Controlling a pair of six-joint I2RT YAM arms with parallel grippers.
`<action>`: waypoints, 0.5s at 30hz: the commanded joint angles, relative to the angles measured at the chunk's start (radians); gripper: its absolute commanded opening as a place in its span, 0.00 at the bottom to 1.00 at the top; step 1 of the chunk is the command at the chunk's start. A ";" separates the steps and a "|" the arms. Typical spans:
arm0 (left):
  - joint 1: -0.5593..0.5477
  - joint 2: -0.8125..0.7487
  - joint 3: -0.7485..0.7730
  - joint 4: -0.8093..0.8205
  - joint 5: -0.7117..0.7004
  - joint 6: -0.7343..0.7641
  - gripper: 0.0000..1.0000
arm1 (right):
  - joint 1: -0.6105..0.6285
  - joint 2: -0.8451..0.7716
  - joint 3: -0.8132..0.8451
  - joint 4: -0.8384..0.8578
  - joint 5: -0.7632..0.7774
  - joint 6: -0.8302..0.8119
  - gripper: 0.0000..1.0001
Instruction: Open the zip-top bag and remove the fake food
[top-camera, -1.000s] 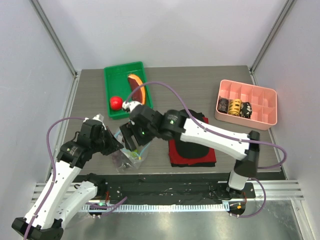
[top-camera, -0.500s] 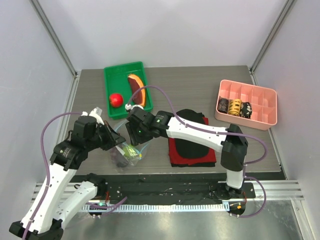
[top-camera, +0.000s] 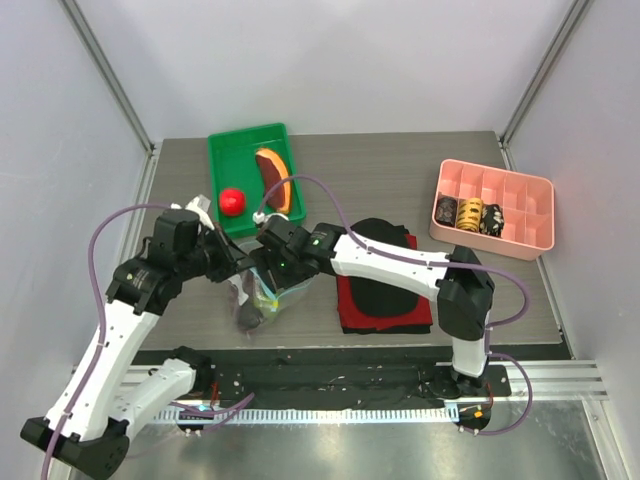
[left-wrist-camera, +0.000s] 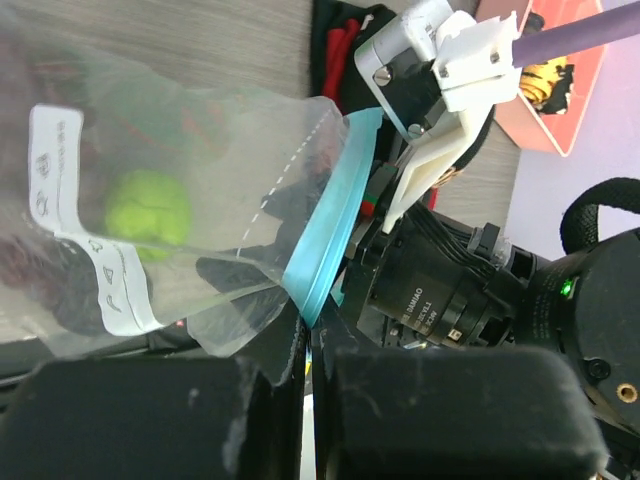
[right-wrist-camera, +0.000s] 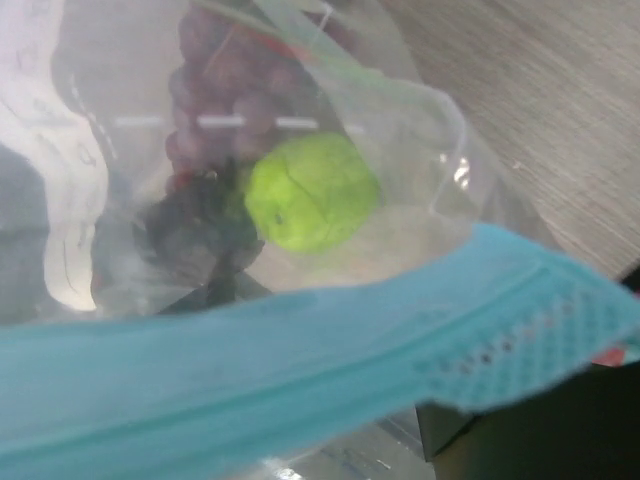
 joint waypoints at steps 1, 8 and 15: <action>-0.001 -0.088 -0.032 -0.064 -0.082 0.018 0.00 | 0.056 -0.004 -0.022 0.102 -0.028 0.011 0.74; -0.001 -0.205 -0.158 -0.135 -0.115 0.020 0.00 | 0.093 0.026 -0.077 0.157 0.084 0.117 0.79; -0.001 -0.223 -0.189 -0.161 -0.156 0.046 0.00 | 0.093 -0.010 -0.226 0.401 0.087 0.162 0.67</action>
